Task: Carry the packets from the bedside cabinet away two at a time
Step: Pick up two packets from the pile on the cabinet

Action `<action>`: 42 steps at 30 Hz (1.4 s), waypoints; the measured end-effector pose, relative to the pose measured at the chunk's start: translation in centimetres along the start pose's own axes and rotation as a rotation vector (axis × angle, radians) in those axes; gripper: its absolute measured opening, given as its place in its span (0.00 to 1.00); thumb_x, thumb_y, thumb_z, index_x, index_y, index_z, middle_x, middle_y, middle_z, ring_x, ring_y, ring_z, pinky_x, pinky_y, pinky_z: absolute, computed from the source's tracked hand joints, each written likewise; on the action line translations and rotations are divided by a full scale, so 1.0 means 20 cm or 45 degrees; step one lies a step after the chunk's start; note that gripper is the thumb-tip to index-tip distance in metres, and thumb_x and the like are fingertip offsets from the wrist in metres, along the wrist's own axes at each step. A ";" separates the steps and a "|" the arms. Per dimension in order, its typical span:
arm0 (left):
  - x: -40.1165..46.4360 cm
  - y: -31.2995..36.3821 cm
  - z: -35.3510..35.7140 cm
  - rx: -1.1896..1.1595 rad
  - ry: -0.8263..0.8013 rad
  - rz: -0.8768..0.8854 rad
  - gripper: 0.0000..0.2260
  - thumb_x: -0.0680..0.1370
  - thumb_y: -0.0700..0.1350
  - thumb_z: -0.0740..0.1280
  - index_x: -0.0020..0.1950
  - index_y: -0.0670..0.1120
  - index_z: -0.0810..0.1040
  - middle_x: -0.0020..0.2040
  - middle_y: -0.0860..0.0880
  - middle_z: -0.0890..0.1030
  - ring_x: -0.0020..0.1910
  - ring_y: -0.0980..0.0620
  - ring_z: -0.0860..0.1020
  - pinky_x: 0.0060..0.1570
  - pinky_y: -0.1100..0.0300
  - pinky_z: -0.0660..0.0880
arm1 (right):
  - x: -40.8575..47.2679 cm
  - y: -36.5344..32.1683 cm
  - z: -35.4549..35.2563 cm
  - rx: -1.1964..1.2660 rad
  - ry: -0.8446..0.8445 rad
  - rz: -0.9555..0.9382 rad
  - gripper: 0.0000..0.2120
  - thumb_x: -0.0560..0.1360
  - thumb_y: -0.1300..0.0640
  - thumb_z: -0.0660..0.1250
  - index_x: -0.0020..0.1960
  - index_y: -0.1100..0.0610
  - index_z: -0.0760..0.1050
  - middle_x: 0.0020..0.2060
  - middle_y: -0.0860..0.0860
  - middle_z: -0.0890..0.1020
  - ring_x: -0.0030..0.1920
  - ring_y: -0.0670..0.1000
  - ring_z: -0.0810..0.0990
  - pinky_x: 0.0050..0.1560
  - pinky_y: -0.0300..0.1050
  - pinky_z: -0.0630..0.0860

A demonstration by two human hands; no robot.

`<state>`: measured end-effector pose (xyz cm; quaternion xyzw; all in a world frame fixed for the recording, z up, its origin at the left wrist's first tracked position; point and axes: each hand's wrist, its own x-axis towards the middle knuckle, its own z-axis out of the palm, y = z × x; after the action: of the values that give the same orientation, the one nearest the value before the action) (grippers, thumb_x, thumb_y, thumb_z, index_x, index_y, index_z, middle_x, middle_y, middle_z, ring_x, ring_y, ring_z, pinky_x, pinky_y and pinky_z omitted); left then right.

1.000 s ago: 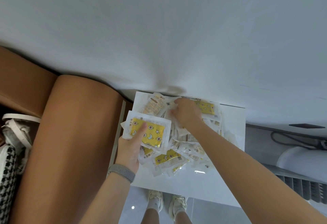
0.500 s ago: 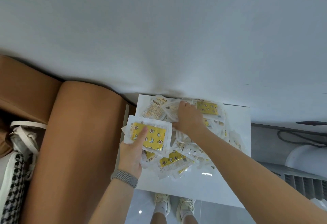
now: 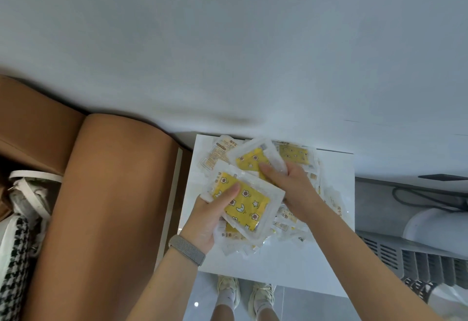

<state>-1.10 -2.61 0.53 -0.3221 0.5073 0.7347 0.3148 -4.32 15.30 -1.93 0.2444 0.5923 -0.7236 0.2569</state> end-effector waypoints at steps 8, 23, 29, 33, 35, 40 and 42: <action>0.03 -0.03 0.00 0.064 0.022 0.033 0.20 0.66 0.49 0.75 0.57 0.49 0.81 0.53 0.43 0.85 0.53 0.40 0.83 0.57 0.34 0.75 | 0.14 -0.05 -0.19 -0.819 0.338 -0.268 0.14 0.77 0.44 0.65 0.55 0.52 0.80 0.49 0.45 0.83 0.53 0.48 0.78 0.51 0.35 0.71; -0.01 -0.04 -0.03 0.082 0.089 0.012 0.21 0.68 0.50 0.77 0.60 0.48 0.80 0.53 0.43 0.85 0.54 0.39 0.82 0.58 0.32 0.74 | 0.34 0.05 -0.26 -2.411 0.220 -0.259 0.23 0.77 0.65 0.61 0.70 0.56 0.62 0.48 0.52 0.79 0.45 0.55 0.78 0.36 0.45 0.68; -0.03 -0.03 -0.03 0.050 0.077 0.013 0.20 0.69 0.49 0.77 0.59 0.47 0.81 0.53 0.42 0.85 0.54 0.38 0.82 0.58 0.33 0.74 | 0.04 -0.10 -0.22 -1.105 0.618 -0.391 0.15 0.79 0.59 0.61 0.64 0.51 0.74 0.41 0.46 0.81 0.38 0.51 0.76 0.34 0.37 0.70; -0.07 -0.01 0.03 0.038 0.025 0.030 0.16 0.69 0.45 0.77 0.56 0.45 0.81 0.53 0.41 0.85 0.53 0.38 0.83 0.57 0.36 0.76 | -0.28 -0.18 -0.05 -0.692 0.604 -0.676 0.13 0.75 0.59 0.67 0.58 0.47 0.81 0.42 0.37 0.83 0.39 0.38 0.80 0.37 0.27 0.73; -0.10 0.00 0.07 0.048 -0.006 0.059 0.15 0.70 0.44 0.76 0.55 0.45 0.81 0.52 0.41 0.85 0.52 0.39 0.83 0.54 0.40 0.78 | -0.33 -0.17 -0.02 -0.642 0.565 -0.656 0.13 0.75 0.59 0.68 0.57 0.48 0.81 0.44 0.37 0.84 0.40 0.37 0.80 0.38 0.27 0.73; -0.15 0.02 0.13 0.076 -0.027 0.102 0.10 0.71 0.42 0.70 0.51 0.46 0.82 0.49 0.43 0.86 0.47 0.44 0.85 0.46 0.47 0.82 | -0.35 -0.18 -0.07 -0.408 0.674 -0.490 0.08 0.73 0.58 0.73 0.48 0.46 0.81 0.37 0.39 0.84 0.37 0.42 0.82 0.39 0.39 0.80; -0.17 0.02 0.14 0.069 -0.033 0.113 0.09 0.71 0.42 0.70 0.50 0.47 0.82 0.49 0.43 0.86 0.47 0.44 0.85 0.46 0.47 0.82 | -0.37 -0.19 -0.07 -0.438 0.652 -0.541 0.07 0.71 0.57 0.75 0.42 0.45 0.81 0.35 0.40 0.83 0.34 0.42 0.79 0.35 0.38 0.78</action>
<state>0.23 -0.53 4.20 -0.2812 0.5368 0.7380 0.2969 -1.22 17.87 5.53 0.2422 0.7878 -0.5661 -0.0183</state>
